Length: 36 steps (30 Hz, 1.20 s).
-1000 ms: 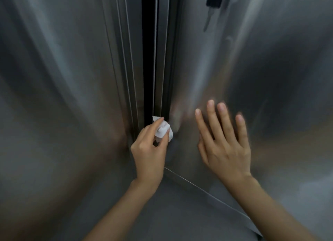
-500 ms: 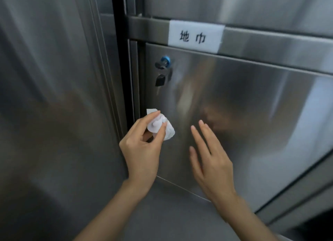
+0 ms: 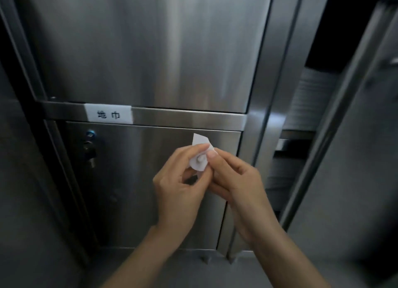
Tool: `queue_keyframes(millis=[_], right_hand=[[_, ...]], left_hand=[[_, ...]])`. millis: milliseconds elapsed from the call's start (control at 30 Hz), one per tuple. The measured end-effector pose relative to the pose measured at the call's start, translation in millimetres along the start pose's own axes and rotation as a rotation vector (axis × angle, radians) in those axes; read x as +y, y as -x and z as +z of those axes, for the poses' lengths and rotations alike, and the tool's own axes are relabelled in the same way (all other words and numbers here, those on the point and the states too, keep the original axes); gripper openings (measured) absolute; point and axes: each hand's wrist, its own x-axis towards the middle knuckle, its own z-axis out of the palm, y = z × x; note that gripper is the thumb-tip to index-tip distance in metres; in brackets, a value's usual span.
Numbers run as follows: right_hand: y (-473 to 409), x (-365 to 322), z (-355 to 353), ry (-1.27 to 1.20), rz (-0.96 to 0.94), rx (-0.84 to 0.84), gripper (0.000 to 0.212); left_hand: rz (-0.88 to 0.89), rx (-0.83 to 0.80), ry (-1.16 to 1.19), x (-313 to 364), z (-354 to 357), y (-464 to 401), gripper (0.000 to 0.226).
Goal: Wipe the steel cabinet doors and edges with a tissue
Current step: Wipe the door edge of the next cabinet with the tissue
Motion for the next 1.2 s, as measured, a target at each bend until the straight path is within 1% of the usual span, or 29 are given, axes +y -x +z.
queue_keyframes(millis=[67, 133, 200, 367, 500, 600, 700, 800, 900, 1000, 1100, 1200], right_hand=[[6.0, -11.9, -14.7, -0.031, -0.016, 0.054, 0.03], [12.2, -23.9, -25.3, -0.027, -0.084, 0.149, 0.03], [17.8, -35.4, -34.4, 0.01, -0.174, 0.223, 0.032], [28.5, -74.1, -59.6, 0.24, -0.483, 0.35, 0.03], [25.2, -111.6, -82.3, 0.418, -0.73, 0.474, 0.026], [9.5, -135.3, -106.2, 0.543, -0.871, 0.578, 0.025], [-18.5, -160.4, -132.9, 0.63, -0.976, 0.688, 0.023], [-52.2, -189.7, -159.9, 0.727, -1.073, 0.817, 0.021], [-82.8, -214.5, -183.5, 0.769, -1.138, 0.9, 0.021], [-113.8, -222.7, -198.7, 0.874, -1.163, 0.896, 0.02], [-145.6, -221.5, -208.4, 0.98, -1.188, 0.866, 0.018], [-164.9, -215.6, -211.8, 1.027, -1.233, 0.891, 0.019]], left_hand=[[0.035, -0.053, -0.029, 9.0, 11.8, -1.6, 0.023], [0.106, -0.106, -0.113, 18.0, 22.4, -3.6, 0.028], [0.143, -0.163, -0.148, 26.9, 32.3, -8.4, 0.033], [0.239, -0.371, -0.154, 54.4, 63.2, -31.0, 0.054], [0.381, -0.479, -0.175, 78.4, 97.2, -64.1, 0.057], [0.515, -0.436, -0.246, 88.2, 122.0, -99.1, 0.056], [0.625, -0.303, -0.386, 88.1, 147.7, -138.9, 0.055], [0.692, -0.187, -0.535, 80.2, 171.2, -171.2, 0.055], [0.75, -0.104, -0.711, 66.7, 190.8, -191.1, 0.056], [0.752, -0.069, -0.857, 45.8, 204.6, -202.4, 0.059], [0.721, -0.065, -0.908, 27.9, 212.5, -211.1, 0.061], [0.721, -0.05, -0.97, 17.6, 217.6, -212.8, 0.063]])
